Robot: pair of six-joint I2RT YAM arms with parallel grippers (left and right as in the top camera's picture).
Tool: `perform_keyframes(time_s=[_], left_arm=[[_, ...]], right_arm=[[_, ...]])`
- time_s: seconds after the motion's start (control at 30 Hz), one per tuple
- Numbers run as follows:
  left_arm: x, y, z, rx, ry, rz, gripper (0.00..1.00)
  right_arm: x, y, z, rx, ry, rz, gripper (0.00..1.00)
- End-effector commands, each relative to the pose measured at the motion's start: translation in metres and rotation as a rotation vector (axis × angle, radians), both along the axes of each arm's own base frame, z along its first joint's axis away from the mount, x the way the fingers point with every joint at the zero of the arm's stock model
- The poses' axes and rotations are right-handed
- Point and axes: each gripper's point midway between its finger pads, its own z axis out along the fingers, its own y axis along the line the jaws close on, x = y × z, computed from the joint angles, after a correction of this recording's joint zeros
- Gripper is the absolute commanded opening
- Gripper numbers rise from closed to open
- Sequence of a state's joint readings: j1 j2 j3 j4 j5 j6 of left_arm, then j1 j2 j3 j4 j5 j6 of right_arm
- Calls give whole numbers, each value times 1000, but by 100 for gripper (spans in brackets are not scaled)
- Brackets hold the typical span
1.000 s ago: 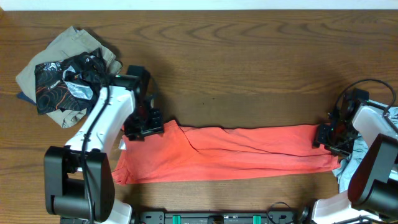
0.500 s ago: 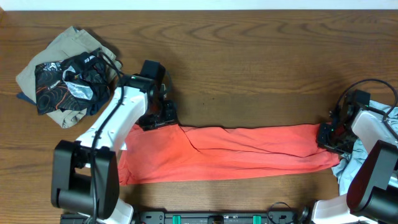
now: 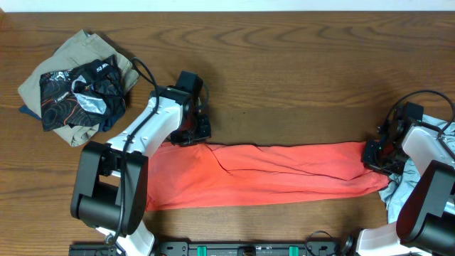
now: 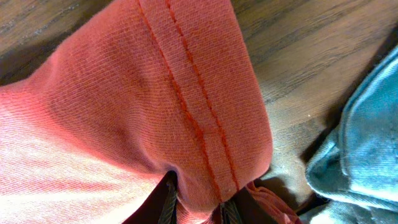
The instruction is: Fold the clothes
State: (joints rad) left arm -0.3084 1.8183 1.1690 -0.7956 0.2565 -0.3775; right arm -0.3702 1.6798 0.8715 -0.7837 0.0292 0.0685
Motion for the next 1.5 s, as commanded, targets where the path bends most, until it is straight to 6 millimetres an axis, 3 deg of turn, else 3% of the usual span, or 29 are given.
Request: perform_keyframes(time_s=[0.0,0.23,0.4,0.63,0.87,0.9,0.97,1.0,1.07,1.27,1.47], left_arm=[[-4,2,-3,9,21,1,6],[-29,0,16,-15,93,-27,6],[-62,-30,37,-128,166,-125,6],[-106,-62,31,-83,238,-234,6],[-115,-82,30,-69,230,-216,7],[-111,-84,29,-70,211,-220,13],[-104,-86,27,-73,179,-223,38],[-100,-84,26,-62,162,-221,52],[-91,-76,24,-20,127,-210,62],[-68,-34,24,86,97,-127,64],[-61,-2,24,100,143,-14,63]], right_arm=[[-8,14,-18,85,21,-26,21],[-7,13,-18,83,17,-26,22],[-7,13,-18,82,16,-26,22],[-7,14,-18,83,19,-25,22],[-7,14,-18,84,20,-25,21],[-7,14,-18,84,20,-25,21],[-7,14,-18,84,20,-26,21],[-7,14,-18,84,20,-26,21],[-8,14,-18,84,20,-25,21],[-7,13,-18,83,19,-25,24],[-7,13,-18,83,19,-25,20]])
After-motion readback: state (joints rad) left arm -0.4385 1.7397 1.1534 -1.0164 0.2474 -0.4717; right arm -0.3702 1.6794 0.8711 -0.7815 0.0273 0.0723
